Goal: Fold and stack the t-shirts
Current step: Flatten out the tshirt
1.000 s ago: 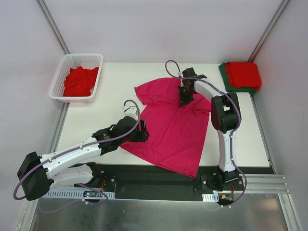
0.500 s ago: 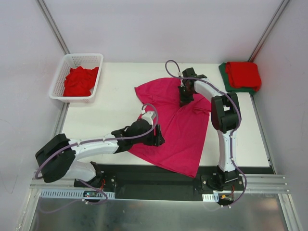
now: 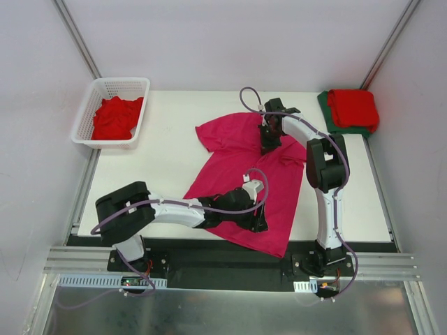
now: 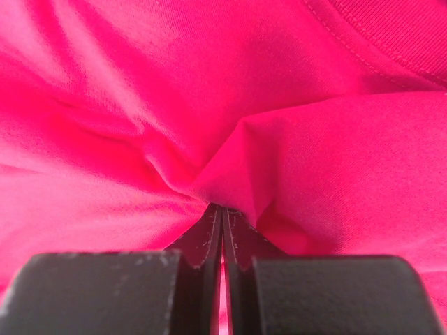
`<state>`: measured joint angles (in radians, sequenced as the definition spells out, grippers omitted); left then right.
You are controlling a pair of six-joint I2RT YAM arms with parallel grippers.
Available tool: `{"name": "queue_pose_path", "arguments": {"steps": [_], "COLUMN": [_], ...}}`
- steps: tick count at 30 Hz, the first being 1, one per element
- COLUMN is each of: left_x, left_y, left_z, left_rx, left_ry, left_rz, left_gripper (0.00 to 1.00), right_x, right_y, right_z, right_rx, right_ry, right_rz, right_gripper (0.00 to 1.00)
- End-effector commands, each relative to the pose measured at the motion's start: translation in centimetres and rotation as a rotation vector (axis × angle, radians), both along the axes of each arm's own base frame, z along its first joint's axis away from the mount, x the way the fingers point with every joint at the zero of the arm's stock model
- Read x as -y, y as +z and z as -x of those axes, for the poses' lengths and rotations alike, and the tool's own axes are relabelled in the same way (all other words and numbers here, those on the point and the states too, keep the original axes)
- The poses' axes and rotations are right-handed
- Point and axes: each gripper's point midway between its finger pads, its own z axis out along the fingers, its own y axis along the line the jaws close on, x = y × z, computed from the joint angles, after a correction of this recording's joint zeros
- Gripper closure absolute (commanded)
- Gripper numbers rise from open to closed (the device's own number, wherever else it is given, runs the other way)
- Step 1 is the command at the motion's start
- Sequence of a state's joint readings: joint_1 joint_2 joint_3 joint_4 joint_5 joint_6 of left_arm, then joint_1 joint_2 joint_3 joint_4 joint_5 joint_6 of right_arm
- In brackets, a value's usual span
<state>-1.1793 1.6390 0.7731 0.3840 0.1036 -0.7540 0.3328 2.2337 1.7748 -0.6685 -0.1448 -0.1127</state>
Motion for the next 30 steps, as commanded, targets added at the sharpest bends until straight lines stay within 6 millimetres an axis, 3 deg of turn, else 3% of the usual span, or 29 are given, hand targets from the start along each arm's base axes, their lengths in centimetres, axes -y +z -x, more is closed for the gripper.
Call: {"name": "queue_pose_path", "arguments": {"steps": [1, 3, 4, 8, 15, 22, 26, 30], "left_x": [1.2, 0.6, 0.6, -0.2, -3.1, -9.7, -13.5, -16.6], "left_y": [-1.1, -2.6, -3.0, -4.9, -7.1, -7.9, -7.5, -6.4], "left_z": [0.6, 0.8, 0.9, 0.9, 1.2, 1.4, 0.1, -1.6], "left_rx": [-0.065, -0.095, -0.101, -0.129, -0.178, -0.231, -0.243, -0.239], "left_ry": [-0.008, -0.003, -0.001, 0.019, 0.091, 0.245, 0.362, 0.461], "left_rz": [-0.012, -0.065, -0.078, -0.158, -0.270, -0.373, -0.409, -0.422], "left_gripper": [0.51, 0.60, 0.71, 0.96, 1.00, 1.00, 1.00, 1.00], "right_x": [1.7, 1.7, 1.6, 1.6, 1.8, 2.2, 2.5, 2.8], "right_y": [-1.4, -1.5, -1.5, -1.6, -1.7, -1.8, -1.9, -0.8], "right_z": [1.3, 1.3, 1.3, 1.3, 1.3, 1.2, 1.4, 1.9], "right_rx": [-0.070, -0.070, -0.069, -0.072, -0.070, -0.065, -0.065, -0.039], "right_ry": [-0.005, -0.003, -0.003, -0.003, -0.002, -0.020, -0.056, -0.088], "right_rz": [0.075, 0.078, 0.077, 0.073, 0.083, 0.110, 0.114, 0.116], "right_gripper": [0.99, 0.99, 0.99, 0.99, 0.98, 0.99, 0.99, 0.98]}}
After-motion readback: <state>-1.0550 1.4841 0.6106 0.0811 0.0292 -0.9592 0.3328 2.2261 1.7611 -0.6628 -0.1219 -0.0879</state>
